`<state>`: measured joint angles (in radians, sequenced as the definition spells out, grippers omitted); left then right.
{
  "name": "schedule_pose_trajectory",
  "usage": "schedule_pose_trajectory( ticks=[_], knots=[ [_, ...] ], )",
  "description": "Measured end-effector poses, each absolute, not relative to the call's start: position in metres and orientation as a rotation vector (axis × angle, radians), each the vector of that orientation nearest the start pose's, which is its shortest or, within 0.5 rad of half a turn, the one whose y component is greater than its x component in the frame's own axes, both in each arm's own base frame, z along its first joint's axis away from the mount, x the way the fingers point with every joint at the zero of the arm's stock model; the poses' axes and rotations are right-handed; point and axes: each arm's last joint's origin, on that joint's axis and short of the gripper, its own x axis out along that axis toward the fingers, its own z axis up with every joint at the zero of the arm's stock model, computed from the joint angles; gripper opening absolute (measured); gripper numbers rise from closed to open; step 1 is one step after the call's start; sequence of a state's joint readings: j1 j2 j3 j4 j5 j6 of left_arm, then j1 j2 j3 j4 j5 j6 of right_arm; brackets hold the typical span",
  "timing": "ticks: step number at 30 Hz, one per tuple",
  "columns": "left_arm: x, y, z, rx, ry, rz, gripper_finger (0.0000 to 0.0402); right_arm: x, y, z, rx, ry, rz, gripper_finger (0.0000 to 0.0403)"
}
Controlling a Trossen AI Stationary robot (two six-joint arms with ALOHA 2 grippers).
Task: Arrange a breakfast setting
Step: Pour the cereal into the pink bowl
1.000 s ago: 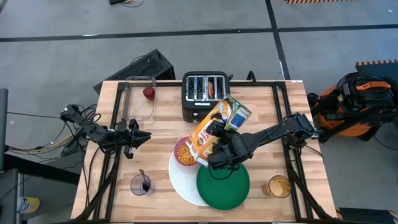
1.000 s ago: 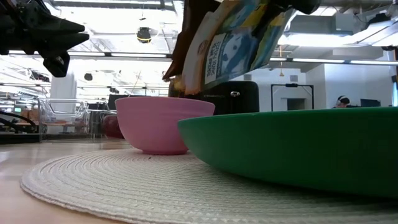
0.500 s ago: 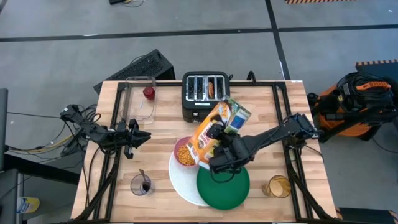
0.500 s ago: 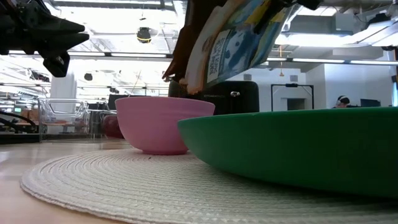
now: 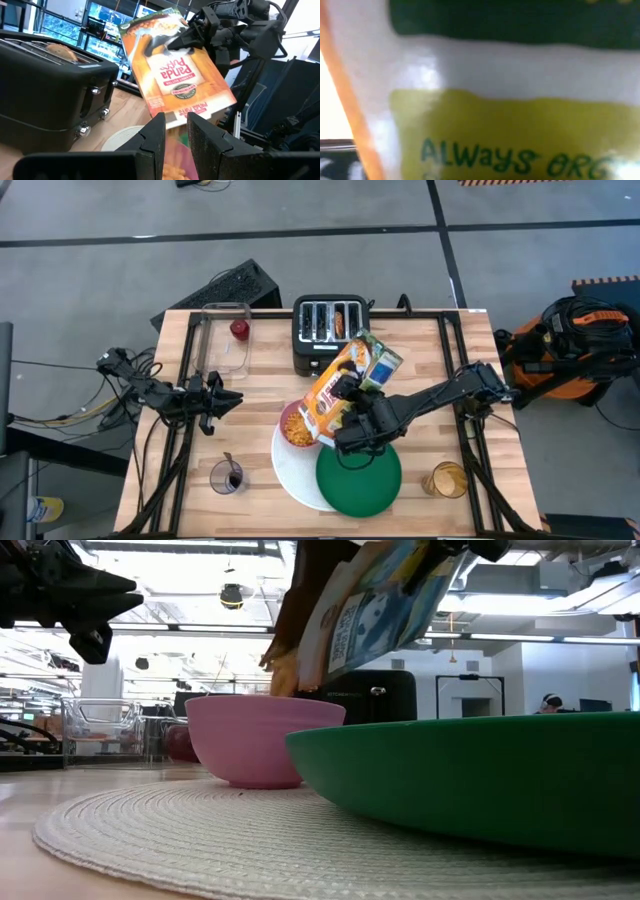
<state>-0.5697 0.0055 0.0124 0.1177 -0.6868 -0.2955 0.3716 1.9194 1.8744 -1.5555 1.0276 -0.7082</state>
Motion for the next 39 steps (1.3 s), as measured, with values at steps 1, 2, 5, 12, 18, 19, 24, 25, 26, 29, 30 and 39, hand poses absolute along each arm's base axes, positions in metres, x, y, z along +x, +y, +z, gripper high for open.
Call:
schedule_pose_trajectory(
  ticks=[1, 2, 5, 12, 18, 19, 24, 25, 26, 29, 30, 39],
  knots=[
    [0.086, -0.033, 0.178, -0.368, -0.117, 0.102, 0.0068, 0.340, 0.106, 0.318, -1.628, 1.460, -0.049, 0.0221],
    [0.086, -0.033, 0.178, -0.368, -0.117, 0.102, 0.0068, 0.340, 0.106, 0.318, -1.628, 1.460, -0.048, 0.0221],
    [0.086, -0.033, 0.178, -0.368, -0.117, 0.101, 0.0068, 0.341, 0.104, 0.318, -1.624, 1.465, -0.051, 0.0221],
    [0.086, -0.033, 0.178, -0.369, -0.118, 0.101, 0.0068, 0.340, 0.103, 0.318, -1.587, 1.463, -0.081, 0.0221],
    [0.086, -0.033, 0.178, -0.379, -0.118, 0.100, 0.0068, 0.339, 0.105, 0.318, -1.542, 1.445, -0.118, 0.0221],
    [0.086, -0.033, 0.178, -0.381, -0.118, 0.101, 0.0068, 0.339, 0.106, 0.318, -1.530, 1.440, -0.128, 0.0221],
    [0.086, -0.033, 0.178, -0.381, -0.118, 0.100, 0.0068, 0.338, 0.106, 0.318, -1.482, 1.424, -0.166, 0.0221],
    [0.086, -0.033, 0.178, -0.381, -0.118, 0.101, 0.0068, 0.338, 0.106, 0.318, -1.476, 1.421, -0.171, 0.0221],
    [0.086, -0.033, 0.178, -0.382, -0.118, 0.100, 0.0068, 0.338, 0.106, 0.318, -1.461, 1.417, -0.182, 0.0221],
    [0.086, -0.034, 0.178, -0.383, -0.117, 0.086, 0.0068, 0.337, 0.106, 0.319, -1.359, 1.400, -0.207, 0.0221],
    [0.086, -0.034, 0.178, -0.383, -0.116, 0.076, 0.0068, 0.335, 0.106, 0.321, -1.310, 1.391, -0.208, 0.0221],
    [0.086, -0.035, 0.178, -0.380, -0.114, 0.048, 0.0068, 0.317, 0.105, 0.344, -1.082, 1.296, -0.274, 0.0221]
  ],
)
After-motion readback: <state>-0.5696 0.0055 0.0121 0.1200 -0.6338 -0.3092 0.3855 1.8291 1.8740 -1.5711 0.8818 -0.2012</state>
